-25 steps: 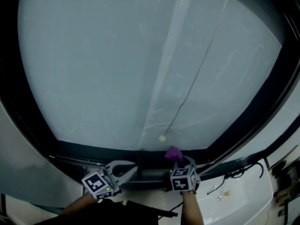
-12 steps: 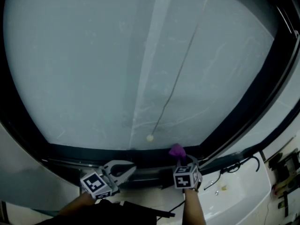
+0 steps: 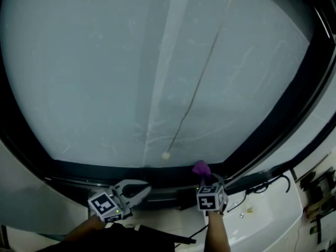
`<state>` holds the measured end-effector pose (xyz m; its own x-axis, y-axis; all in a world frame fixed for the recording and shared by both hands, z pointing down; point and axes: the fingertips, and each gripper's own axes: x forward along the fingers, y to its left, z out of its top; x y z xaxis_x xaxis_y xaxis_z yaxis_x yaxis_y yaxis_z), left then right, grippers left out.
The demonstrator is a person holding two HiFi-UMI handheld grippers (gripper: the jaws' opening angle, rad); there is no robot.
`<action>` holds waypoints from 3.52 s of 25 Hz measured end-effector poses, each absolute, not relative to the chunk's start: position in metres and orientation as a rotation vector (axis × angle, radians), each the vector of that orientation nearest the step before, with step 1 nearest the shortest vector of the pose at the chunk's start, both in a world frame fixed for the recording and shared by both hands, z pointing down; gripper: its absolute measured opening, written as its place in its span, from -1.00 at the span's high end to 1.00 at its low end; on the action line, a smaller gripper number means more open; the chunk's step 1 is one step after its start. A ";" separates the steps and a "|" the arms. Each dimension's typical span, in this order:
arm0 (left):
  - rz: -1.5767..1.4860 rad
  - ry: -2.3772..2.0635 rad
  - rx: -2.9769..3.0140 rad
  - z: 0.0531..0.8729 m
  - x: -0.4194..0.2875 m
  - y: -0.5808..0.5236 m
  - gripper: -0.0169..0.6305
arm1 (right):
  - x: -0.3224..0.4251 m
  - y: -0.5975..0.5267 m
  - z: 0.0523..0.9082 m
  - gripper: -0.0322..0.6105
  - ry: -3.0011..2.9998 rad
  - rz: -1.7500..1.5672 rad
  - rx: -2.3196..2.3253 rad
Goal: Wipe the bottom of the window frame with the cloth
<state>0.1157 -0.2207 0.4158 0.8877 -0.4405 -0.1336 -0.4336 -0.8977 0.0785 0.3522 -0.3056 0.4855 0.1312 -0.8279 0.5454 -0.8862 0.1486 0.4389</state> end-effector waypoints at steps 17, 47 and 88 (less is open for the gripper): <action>-0.201 -0.720 3.033 0.417 0.117 -0.221 0.93 | 0.388 -0.310 0.488 0.63 -1.614 0.078 1.700; -0.174 -0.772 3.023 0.418 0.116 -0.221 0.93 | 0.443 -0.314 0.490 0.64 -1.492 0.099 1.816; -0.251 -0.910 2.973 0.418 0.112 -0.229 0.93 | 0.417 -0.161 0.485 0.64 -2.073 0.352 2.099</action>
<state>0.1116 -0.2285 0.4176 0.8170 -0.5576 -0.1465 -0.5540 -0.8297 0.0684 0.4168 -0.1608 0.4851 0.0057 -0.9585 0.2849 -0.9988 -0.0190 -0.0441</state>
